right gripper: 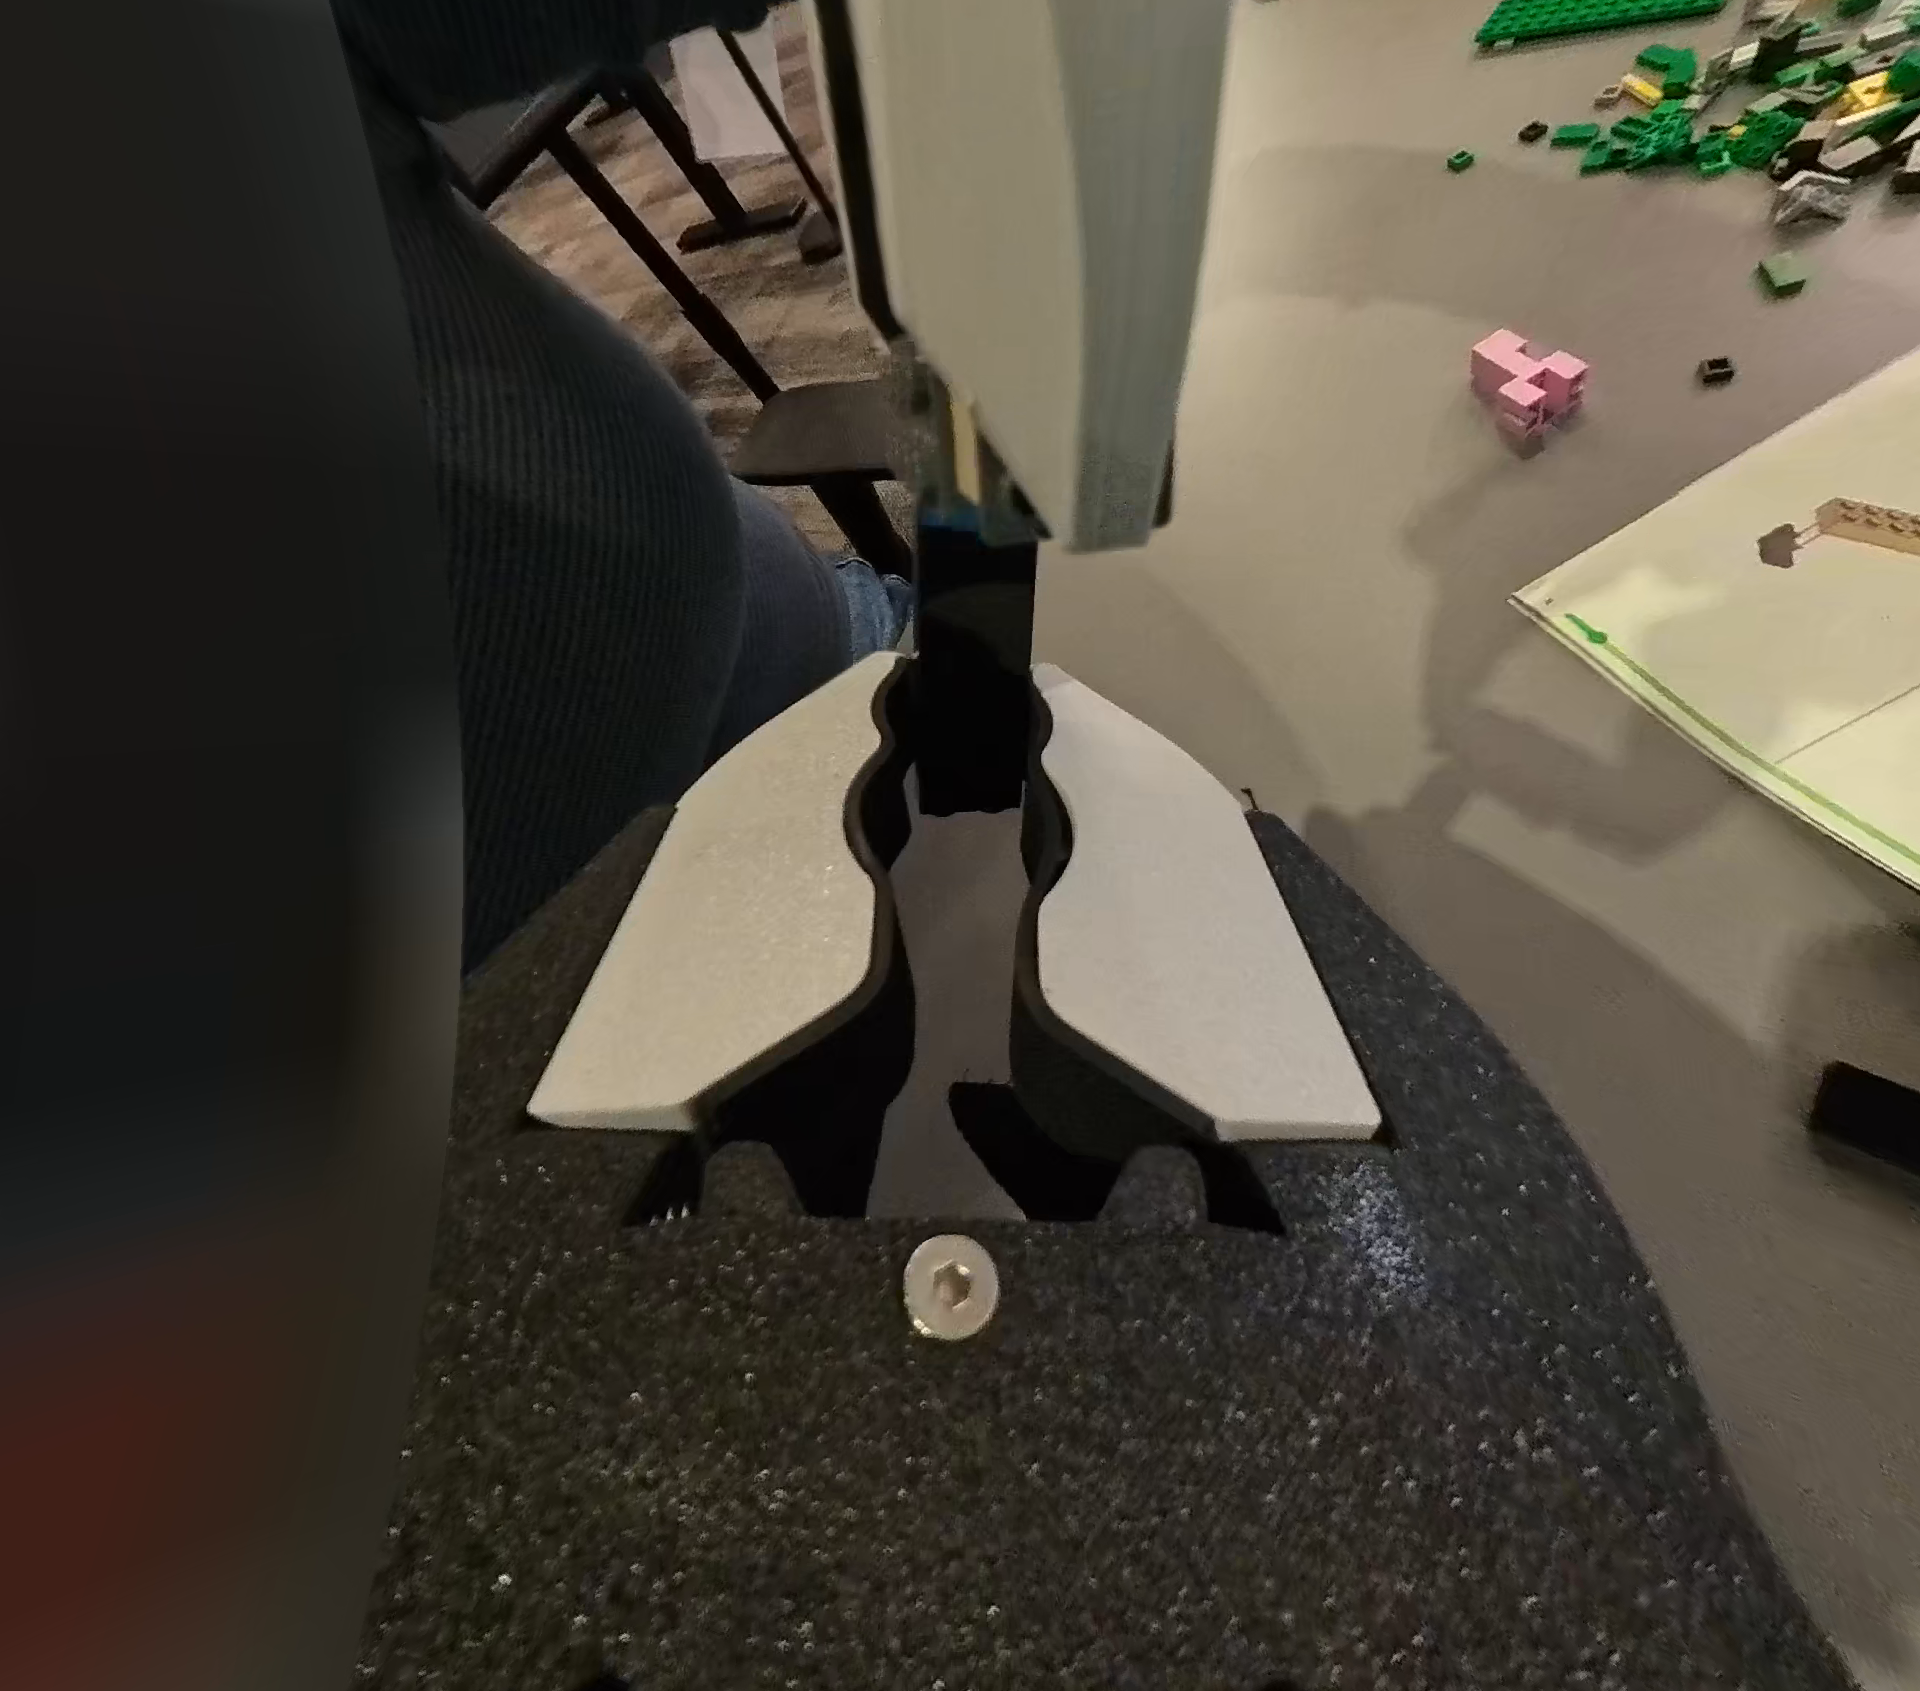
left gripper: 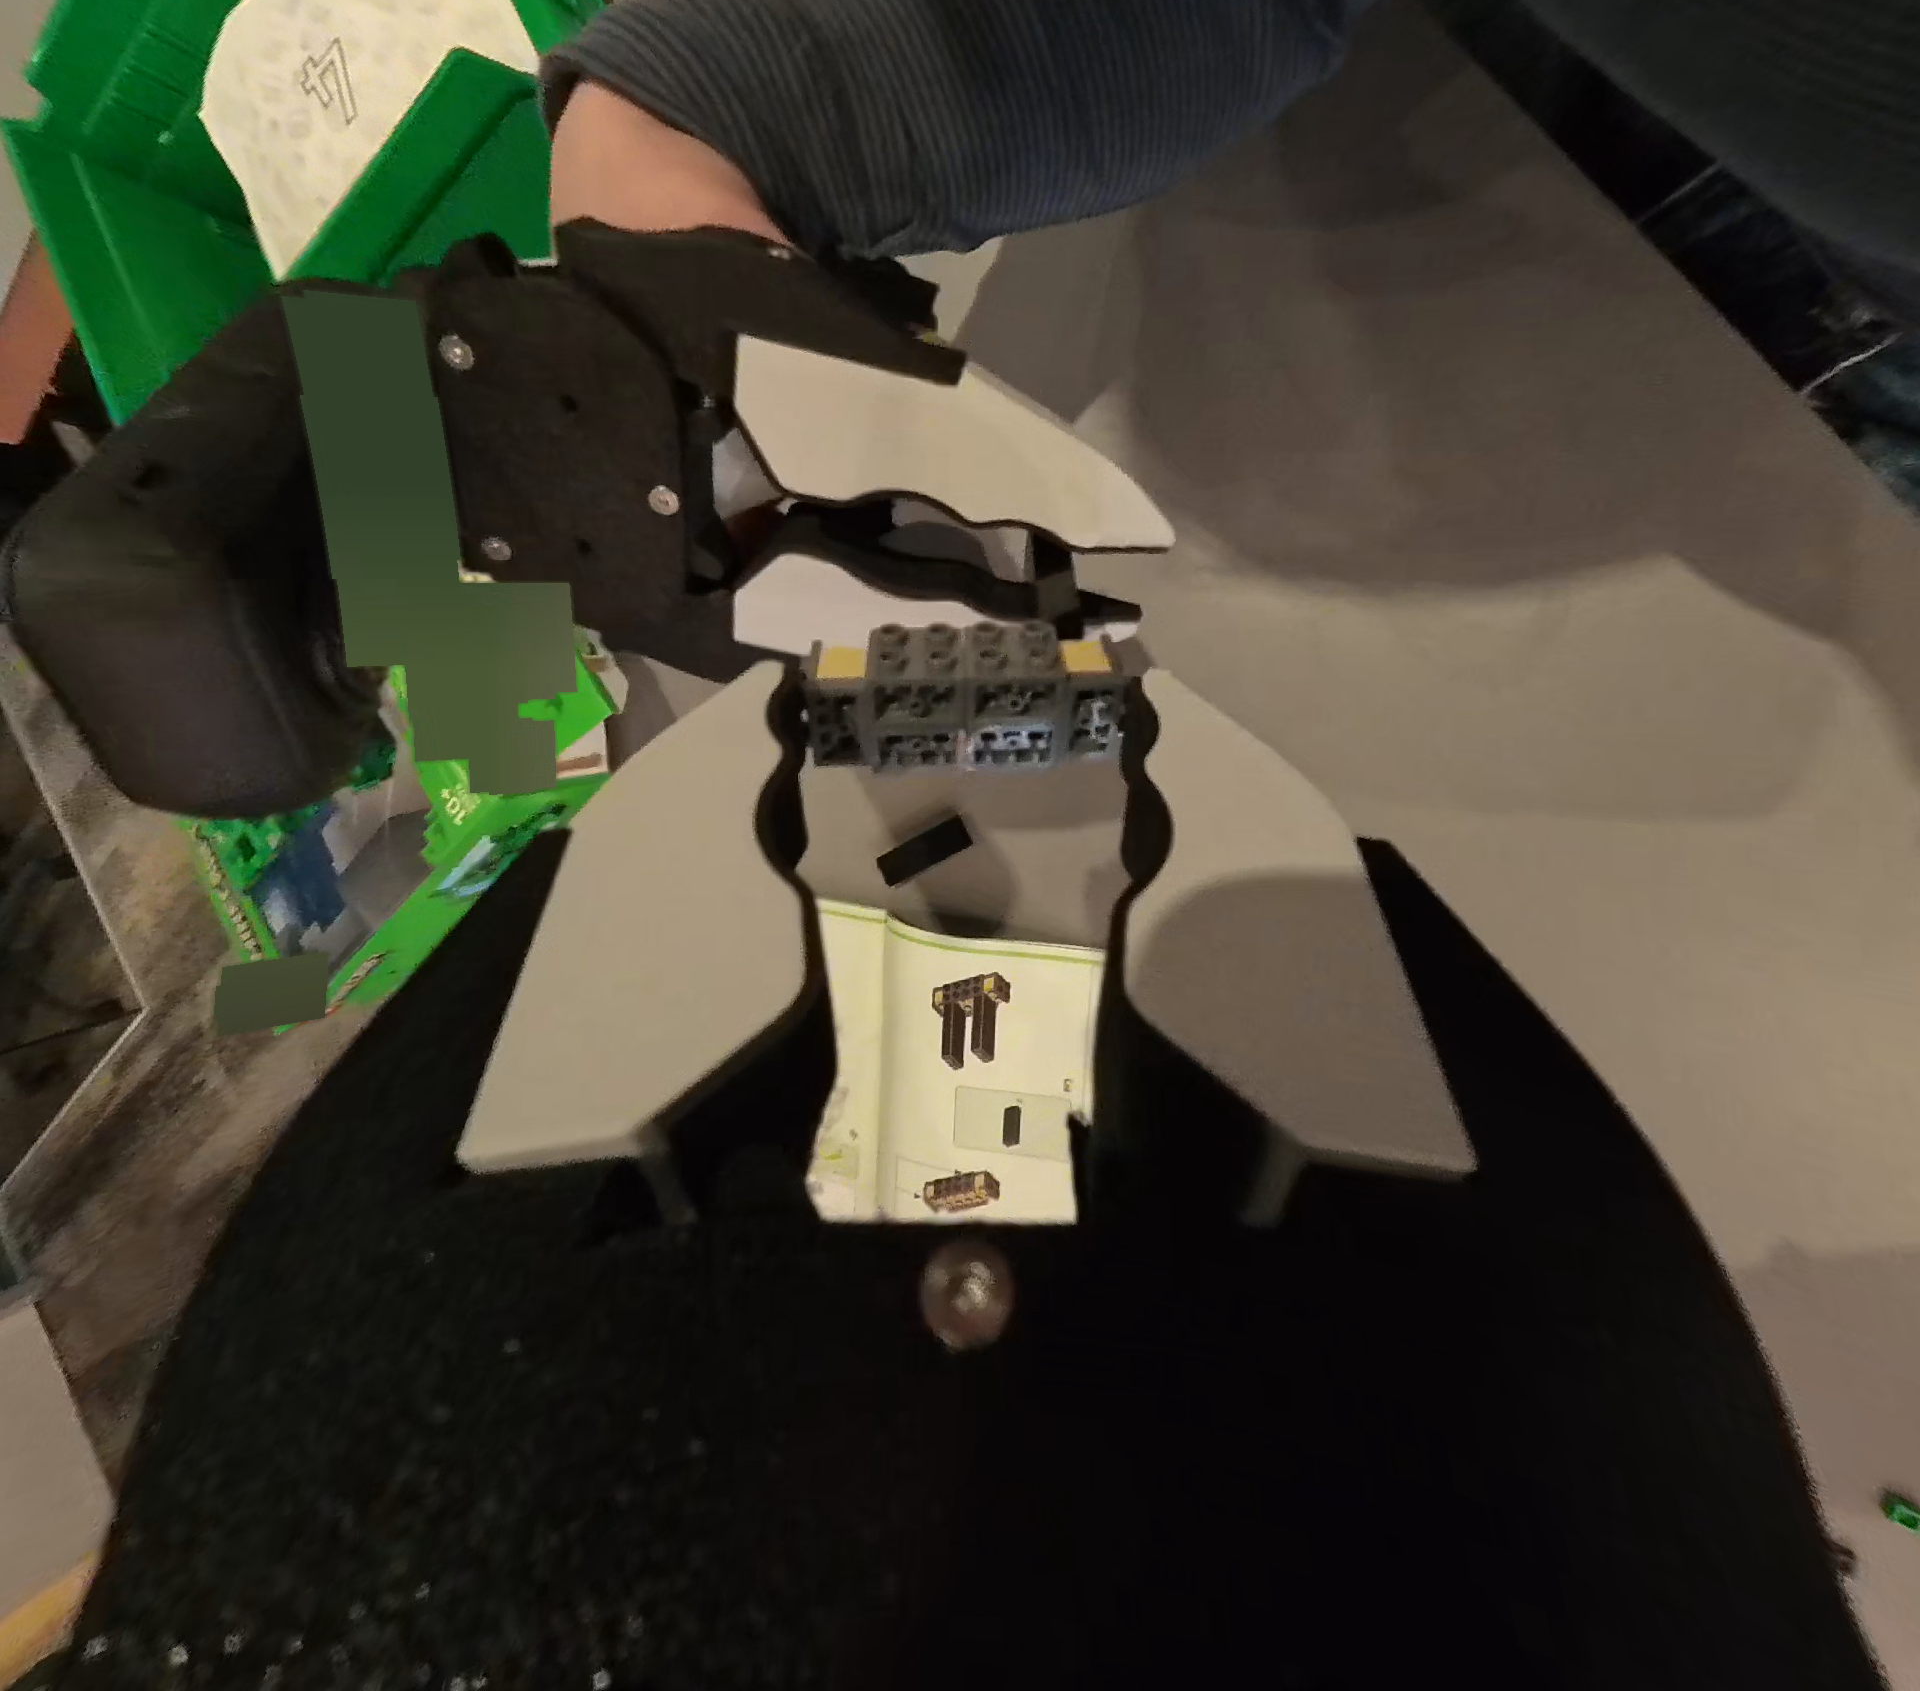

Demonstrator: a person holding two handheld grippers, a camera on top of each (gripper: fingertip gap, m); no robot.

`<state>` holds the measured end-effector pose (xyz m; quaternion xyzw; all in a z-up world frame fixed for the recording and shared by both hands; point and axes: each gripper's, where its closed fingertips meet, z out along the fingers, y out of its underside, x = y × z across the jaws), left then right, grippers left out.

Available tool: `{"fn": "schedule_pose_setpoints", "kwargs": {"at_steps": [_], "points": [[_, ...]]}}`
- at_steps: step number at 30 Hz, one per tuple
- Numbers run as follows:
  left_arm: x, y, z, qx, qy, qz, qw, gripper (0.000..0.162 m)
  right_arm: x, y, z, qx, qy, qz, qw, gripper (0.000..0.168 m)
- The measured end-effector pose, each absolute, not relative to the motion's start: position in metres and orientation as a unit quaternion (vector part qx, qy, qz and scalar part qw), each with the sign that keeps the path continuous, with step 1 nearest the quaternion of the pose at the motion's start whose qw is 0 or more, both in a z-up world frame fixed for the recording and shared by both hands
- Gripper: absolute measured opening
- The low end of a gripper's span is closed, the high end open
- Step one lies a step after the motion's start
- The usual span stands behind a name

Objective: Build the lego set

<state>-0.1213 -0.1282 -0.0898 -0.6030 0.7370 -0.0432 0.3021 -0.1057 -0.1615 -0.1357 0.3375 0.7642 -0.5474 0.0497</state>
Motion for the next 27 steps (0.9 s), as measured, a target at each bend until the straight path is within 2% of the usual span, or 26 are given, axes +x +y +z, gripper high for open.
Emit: {"fn": "schedule_pose_setpoints", "kwargs": {"at_steps": [17,27], "points": [[-0.11,-0.136,-0.068,-0.615,0.691,-0.174,0.338,0.059,-0.1,-0.163,-0.119,0.311,0.75,-0.583,0.043,0.017],[-0.111,-0.133,-0.074,-0.614,0.702,-0.151,0.328,0.059,-0.096,-0.165,-0.111,0.298,0.751,-0.589,0.029,0.017]]}}
